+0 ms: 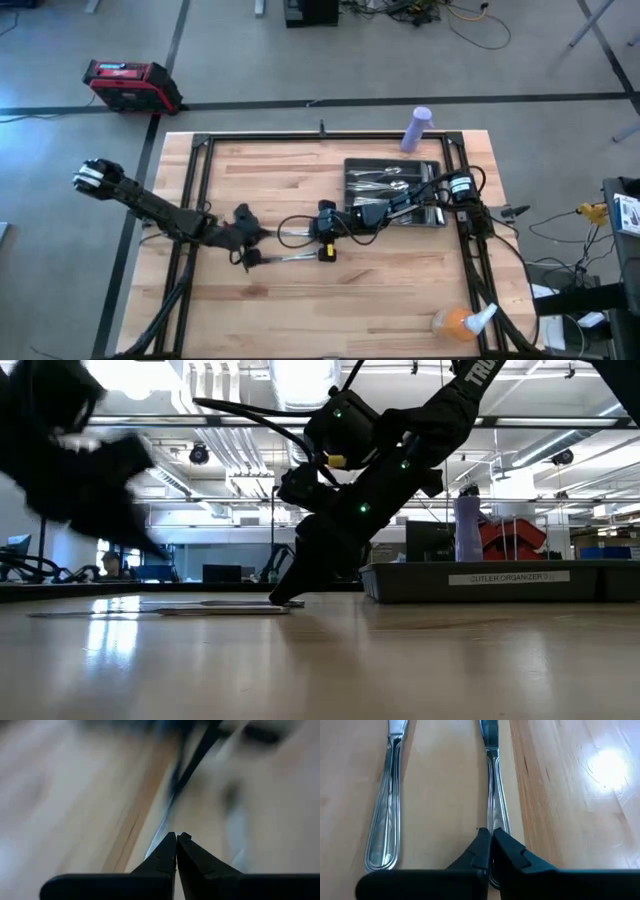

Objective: Sort silverware
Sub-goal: Put the silver knife into the gray silverware tray

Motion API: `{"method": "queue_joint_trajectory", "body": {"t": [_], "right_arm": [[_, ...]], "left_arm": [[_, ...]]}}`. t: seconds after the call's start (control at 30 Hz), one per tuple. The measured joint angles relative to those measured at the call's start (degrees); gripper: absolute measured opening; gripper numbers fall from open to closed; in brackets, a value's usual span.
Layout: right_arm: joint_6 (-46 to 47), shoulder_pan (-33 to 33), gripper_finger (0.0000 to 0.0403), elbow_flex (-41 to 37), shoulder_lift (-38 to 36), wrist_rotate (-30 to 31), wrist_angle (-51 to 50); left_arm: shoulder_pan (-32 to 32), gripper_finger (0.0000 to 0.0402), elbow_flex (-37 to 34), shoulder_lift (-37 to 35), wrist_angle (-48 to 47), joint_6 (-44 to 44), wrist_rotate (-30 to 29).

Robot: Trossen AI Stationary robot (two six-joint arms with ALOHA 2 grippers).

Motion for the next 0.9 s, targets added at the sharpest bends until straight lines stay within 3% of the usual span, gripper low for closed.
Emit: {"method": "queue_joint_trajectory", "body": {"t": [0.1,0.2,0.7,0.9], "right_arm": [[-1.2,0.0,0.0001,0.0,0.0,0.1,0.0],[-1.2,0.0,0.0001,0.0,0.0,0.1,0.2],[-0.1,-0.2,0.0002,-0.4,-1.2,0.0,1.0],[0.7,-0.2,0.0002,-0.2,-1.6,0.0,1.1]], "left_arm": [[0.0,0.0000,0.0,0.4,10.9,8.8,1.7],[1.0,0.0000,0.0,0.3,11.9,10.5,1.3],[2.0,0.0000,0.8,-2.0,-25.1,-17.1,2.6],[2.0,0.0000,0.6,-2.0,-29.9,-19.9,4.3]]}}
